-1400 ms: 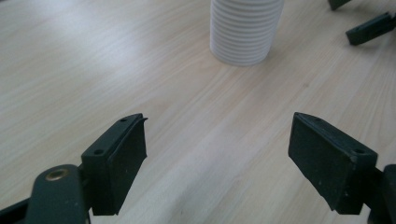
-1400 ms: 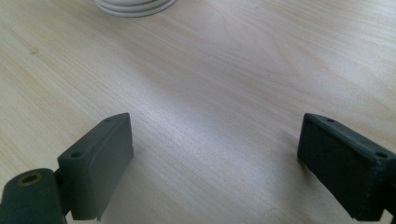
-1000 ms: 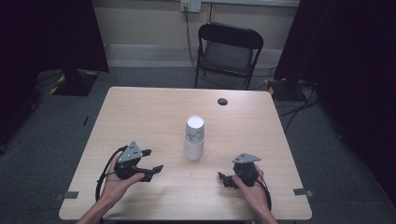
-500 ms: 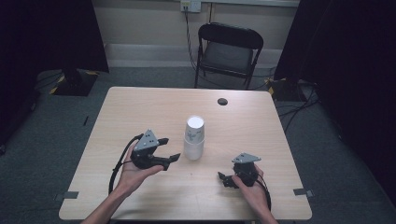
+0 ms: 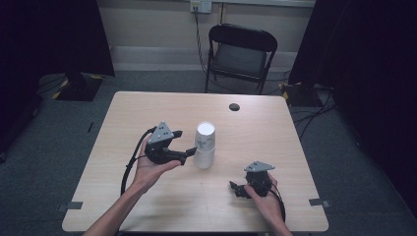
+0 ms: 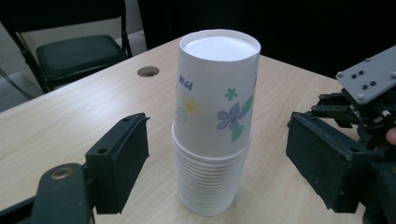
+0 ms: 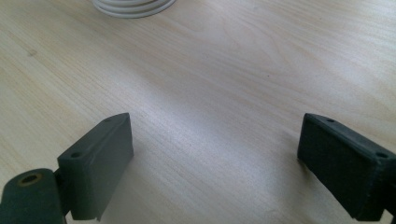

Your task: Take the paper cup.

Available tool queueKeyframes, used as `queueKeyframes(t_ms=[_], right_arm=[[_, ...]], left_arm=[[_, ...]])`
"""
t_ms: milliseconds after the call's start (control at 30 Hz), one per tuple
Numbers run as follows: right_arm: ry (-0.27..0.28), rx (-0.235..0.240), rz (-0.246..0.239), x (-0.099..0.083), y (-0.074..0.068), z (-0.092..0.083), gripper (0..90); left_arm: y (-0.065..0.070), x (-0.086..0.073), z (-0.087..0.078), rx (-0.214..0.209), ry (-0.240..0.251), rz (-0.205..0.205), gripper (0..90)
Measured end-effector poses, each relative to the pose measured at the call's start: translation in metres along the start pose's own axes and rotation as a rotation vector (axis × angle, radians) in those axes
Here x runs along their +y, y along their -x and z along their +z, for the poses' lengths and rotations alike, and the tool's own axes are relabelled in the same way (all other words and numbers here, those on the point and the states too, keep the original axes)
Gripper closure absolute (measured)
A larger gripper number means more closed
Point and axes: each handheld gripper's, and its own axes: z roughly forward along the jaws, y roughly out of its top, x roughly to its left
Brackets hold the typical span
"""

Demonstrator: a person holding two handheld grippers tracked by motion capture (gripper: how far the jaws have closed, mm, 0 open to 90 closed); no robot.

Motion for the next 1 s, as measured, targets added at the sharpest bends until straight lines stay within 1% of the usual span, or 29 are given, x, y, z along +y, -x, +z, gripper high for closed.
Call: queueKeyframes(t_ms=[33, 100, 133, 167, 200, 233, 333, 367, 400, 467, 500, 533, 567, 600, 633, 667, 700, 733, 767, 800, 833, 867, 900, 933, 967, 1000], right_arm=[[0.0, 0.0, -0.001, 0.0, 0.0, 0.0, 10.0], [0.0, 0.0, -0.001, 0.0, 0.0, 0.0, 10.0], [0.0, 0.0, -0.001, 0.0, 0.0, 0.0, 10.0], [0.0, 0.0, 0.0, 0.0, 0.0, 0.0, 10.0], [0.0, 0.0, 0.0, 0.0, 0.0, 0.0, 10.0], [0.0, 0.0, 0.0, 0.0, 0.0, 0.0, 10.0], [0.0, 0.0, 0.0, 0.0, 0.0, 0.0, 10.0], [0.0, 0.0, 0.0, 0.0, 0.0, 0.0, 10.0], [0.0, 0.0, 0.0, 0.0, 0.0, 0.0, 10.0], [0.001, 0.0, -0.001, 0.0, 0.0, 0.0, 10.0], [0.0, 0.0, -0.001, 0.0, 0.0, 0.0, 10.0], [0.0, 0.0, -0.001, 0.0, 0.0, 0.0, 10.0], [0.0, 0.0, 0.0, 0.0, 0.0, 0.0, 10.0], [0.0, 0.0, 0.0, 0.0, 0.0, 0.0, 10.0], [0.0, 0.0, 0.0, 0.0, 0.0, 0.0, 10.0], [0.0, 0.0, 0.0, 0.0, 0.0, 0.0, 10.0], [0.0, 0.0, 0.0, 0.0, 0.0, 0.0, 10.0], [0.0, 0.0, 0.0, 0.0, 0.0, 0.0, 10.0], [0.001, 0.0, 0.0, 0.0, 0.0, 0.0, 10.0], [0.0, 0.0, 0.0, 0.0, 0.0, 0.0, 10.0], [0.0, 0.0, 0.0, 0.0, 0.0, 0.0, 10.0], [0.0, 0.0, 0.0, 0.0, 0.0, 0.0, 10.0], [0.0, 0.0, 0.0, 0.0, 0.0, 0.0, 10.0], [0.001, 0.0, -0.001, 0.0, 0.0, 0.0, 10.0], [0.001, 0.0, 0.0, 0.0, 0.0, 0.0, 10.0], [0.0, 0.0, 0.0, 0.0, 0.0, 0.0, 10.0]], left_arm=[[0.004, 0.002, 0.002, 0.01, -0.007, 0.026, 20.4], [0.004, 0.003, 0.003, 0.012, 0.003, 0.032, 20.2], [0.004, 0.005, 0.004, 0.016, 0.009, 0.031, 20.2], [0.003, 0.008, 0.009, 0.014, 0.014, 0.024, 18.2], [0.003, 0.008, 0.009, 0.014, 0.014, 0.024, 17.4], [0.0, 0.013, 0.013, 0.006, 0.013, 0.012, 17.4], [0.0, 0.017, 0.017, 0.0, 0.022, 0.004, 17.1], [0.002, 0.021, 0.021, 0.005, 0.014, 0.041, 16.9], [0.003, 0.022, 0.023, 0.009, 0.009, 0.053, 16.4], [0.003, 0.024, 0.025, 0.013, 0.016, 0.058, 16.4], [0.002, 0.025, 0.029, 0.026, 0.032, 0.053, 16.5], [0.002, 0.025, 0.029, 0.026, 0.032, 0.053, 17.1], [0.001, 0.026, 0.032, 0.063, 0.048, 0.069, 18.1], [0.001, 0.026, 0.032, 0.063, 0.048, 0.069, 19.1], [0.0, 0.026, 0.037, 0.038, 0.056, 0.05, 19.9], [0.0, 0.026, 0.037, 0.038, 0.056, 0.05, 19.6], [0.001, 0.026, 0.042, 0.033, 0.051, 0.057, 19.2], [0.001, 0.026, 0.042, 0.033, 0.051, 0.057, 19.2], [0.002, 0.025, 0.047, 0.021, 0.047, 0.068, 19.2], [0.002, 0.025, 0.05, 0.021, 0.042, 0.062, 19.3], [0.001, 0.025, 0.054, 0.012, 0.037, 0.06, 19.7], [0.001, 0.025, 0.054, 0.012, 0.037, 0.06, 20.6], [-0.001, 0.022, 0.061, 0.007, 0.017, 0.032, 21.7], [-0.002, 0.021, 0.063, -0.004, 0.015, 0.026, 21.9], [-0.003, 0.02, 0.065, -0.003, 0.009, 0.029, 23.1], [-0.003, 0.02, 0.067, -0.01, 0.007, 0.023, 25.0]])
